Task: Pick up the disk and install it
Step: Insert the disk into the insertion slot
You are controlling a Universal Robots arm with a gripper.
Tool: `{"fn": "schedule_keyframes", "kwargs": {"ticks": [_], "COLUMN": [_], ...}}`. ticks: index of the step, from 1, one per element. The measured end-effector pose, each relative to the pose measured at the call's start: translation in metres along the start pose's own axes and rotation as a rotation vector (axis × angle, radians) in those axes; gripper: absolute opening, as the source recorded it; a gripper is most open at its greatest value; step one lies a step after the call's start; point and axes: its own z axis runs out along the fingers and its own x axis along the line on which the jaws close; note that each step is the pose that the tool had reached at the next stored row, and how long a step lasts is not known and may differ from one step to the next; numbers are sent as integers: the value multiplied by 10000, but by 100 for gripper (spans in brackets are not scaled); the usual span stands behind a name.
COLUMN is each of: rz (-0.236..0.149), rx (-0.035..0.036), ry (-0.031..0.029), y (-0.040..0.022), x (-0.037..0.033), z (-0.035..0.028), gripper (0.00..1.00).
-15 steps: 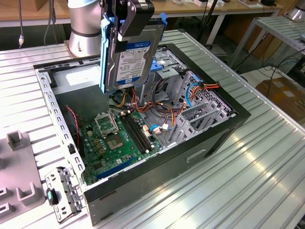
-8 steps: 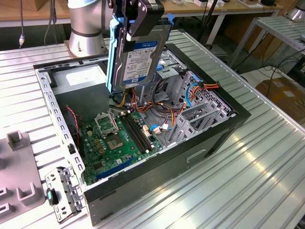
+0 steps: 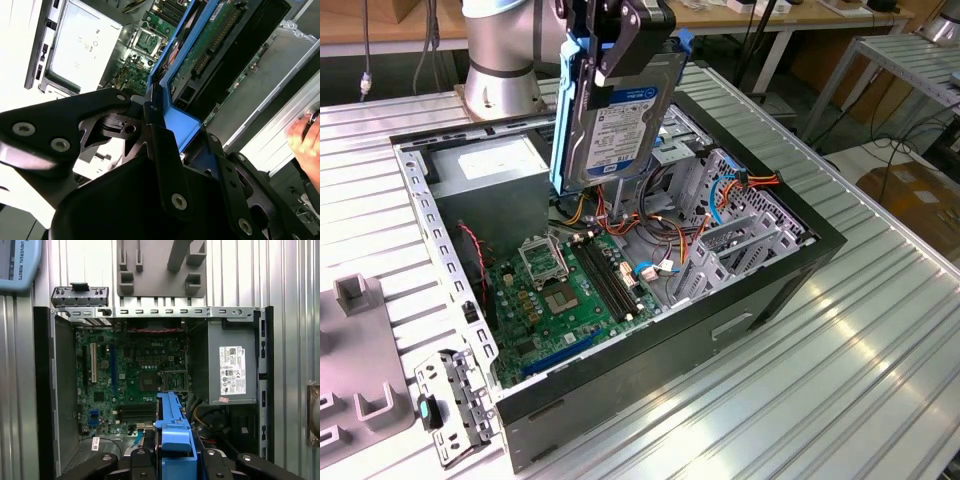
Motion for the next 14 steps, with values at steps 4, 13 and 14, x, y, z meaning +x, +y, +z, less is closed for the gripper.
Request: {"fn": "schedule_keyframes", "kwargs": {"ticks": [4, 13, 14], "rz": [0, 0, -1], "rx": [0, 0, 1], "ry": [1, 0, -1], "y": [-7, -18, -21], "x": [69, 153, 155], "z": [-4, 1, 2], "gripper": [37, 37, 37]}}
